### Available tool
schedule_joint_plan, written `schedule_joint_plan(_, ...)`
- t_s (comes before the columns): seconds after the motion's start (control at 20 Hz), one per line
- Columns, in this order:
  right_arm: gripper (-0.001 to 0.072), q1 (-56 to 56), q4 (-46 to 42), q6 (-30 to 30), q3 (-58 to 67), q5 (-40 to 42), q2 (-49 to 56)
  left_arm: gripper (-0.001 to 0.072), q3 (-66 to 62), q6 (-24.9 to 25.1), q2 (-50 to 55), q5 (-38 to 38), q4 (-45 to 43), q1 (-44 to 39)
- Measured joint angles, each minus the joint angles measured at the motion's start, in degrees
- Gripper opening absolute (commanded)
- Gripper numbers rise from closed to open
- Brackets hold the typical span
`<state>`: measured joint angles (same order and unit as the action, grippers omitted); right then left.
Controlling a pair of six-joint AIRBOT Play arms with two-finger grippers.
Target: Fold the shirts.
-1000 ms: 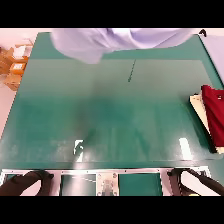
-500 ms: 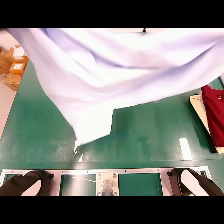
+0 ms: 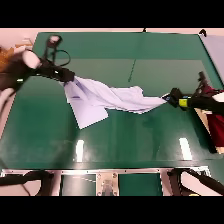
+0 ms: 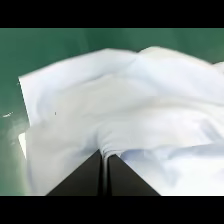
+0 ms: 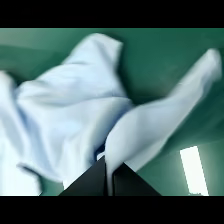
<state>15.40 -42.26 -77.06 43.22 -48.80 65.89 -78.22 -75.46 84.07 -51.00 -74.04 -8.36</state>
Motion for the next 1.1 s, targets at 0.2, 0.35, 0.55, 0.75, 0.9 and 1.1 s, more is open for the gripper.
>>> schedule_joint_plan(0.2,0.0017,-1.0,0.9,3.0,5.9,5.5,13.3,0.0471,-7.5,0.3,11.5,2.8,-0.4,0.1)
schedule_joint_plan(0.35,0.0022,-1.0,1.1,5.2,14.6,5.0,19.2,0.0497,-15.0,-2.5,14.4,-1.8,-1.5,2.1)
schedule_joint_plan(0.55,0.0162,-0.3,0.9,6.5,24.9,2.6,22.0,0.0497,-23.4,-7.5,15.8,-18.8,-1.5,7.9)
schedule_joint_plan(0.75,0.033,-0.1,0.7,6.9,28.6,0.6,22.8,0.0496,-19.7,-10.9,16.1,-33.8,3.1,11.4)
schedule_joint_plan(0.9,0.033,0.3,0.2,7.0,29.4,-1.6,23.0,0.0496,-11.6,-11.8,16.2,-36.0,7.9,10.5)
schedule_joint_plan(1.1,0.033,1.5,-0.7,7.1,29.8,-4.8,23.1,0.0496,-2.4,-11.9,16.2,-28.5,10.7,7.8)
